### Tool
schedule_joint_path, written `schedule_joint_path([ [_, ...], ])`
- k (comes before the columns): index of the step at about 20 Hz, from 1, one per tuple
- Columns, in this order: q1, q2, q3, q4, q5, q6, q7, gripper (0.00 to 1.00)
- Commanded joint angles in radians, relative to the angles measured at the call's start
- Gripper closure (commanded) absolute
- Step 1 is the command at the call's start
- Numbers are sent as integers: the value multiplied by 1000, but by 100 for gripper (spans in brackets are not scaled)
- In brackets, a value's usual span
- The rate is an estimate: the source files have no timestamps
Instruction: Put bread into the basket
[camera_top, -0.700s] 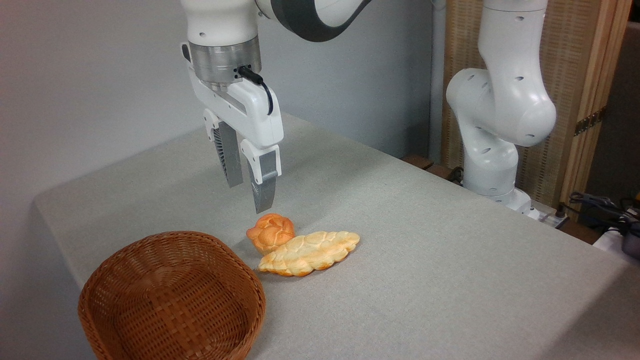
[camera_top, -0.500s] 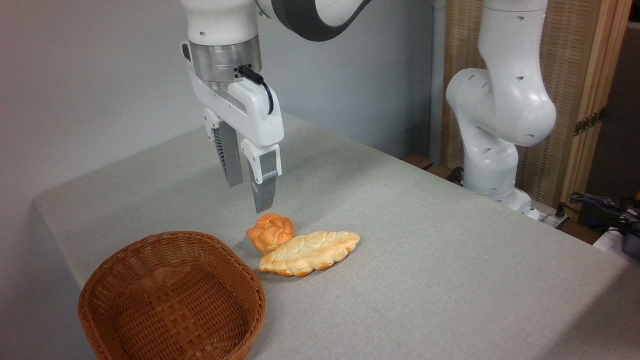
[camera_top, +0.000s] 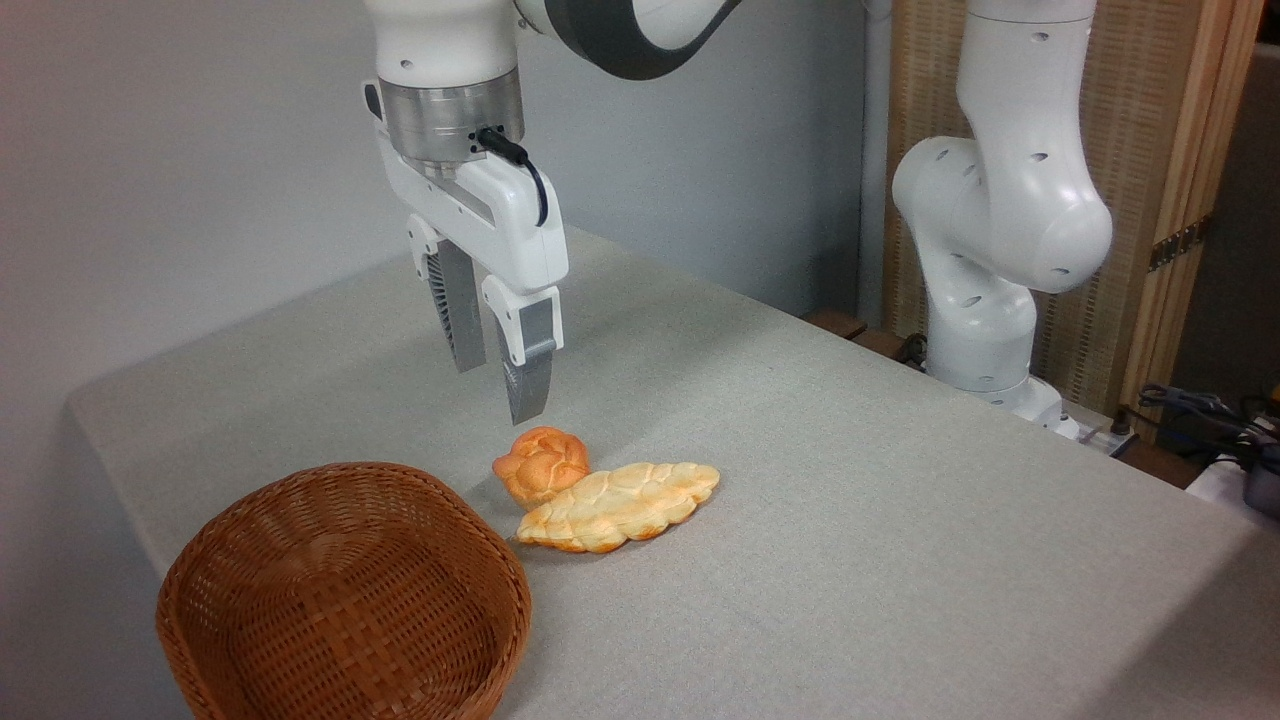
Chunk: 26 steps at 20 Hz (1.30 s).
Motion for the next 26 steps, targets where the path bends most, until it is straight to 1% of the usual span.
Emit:
schedule_joint_path([
  [1,-1,-2,1,13,-10,-20,0,0],
  [7,-1,-2,-1,13,-9,-23,2,0],
  [9,-1,3,-14,13,-9,-23,2,0],
  [14,-4,6,-19,8,-9,-22,5,0],
  [19,-53,11,-24,-16,-9,1,5,0],
  [23,-76,18,-25,-33,-9,33,8,0],
  [25,-78,20,-25,-56,-9,49,19,0],
  [26,-85,18,-25,-71,-7,49,23,0],
])
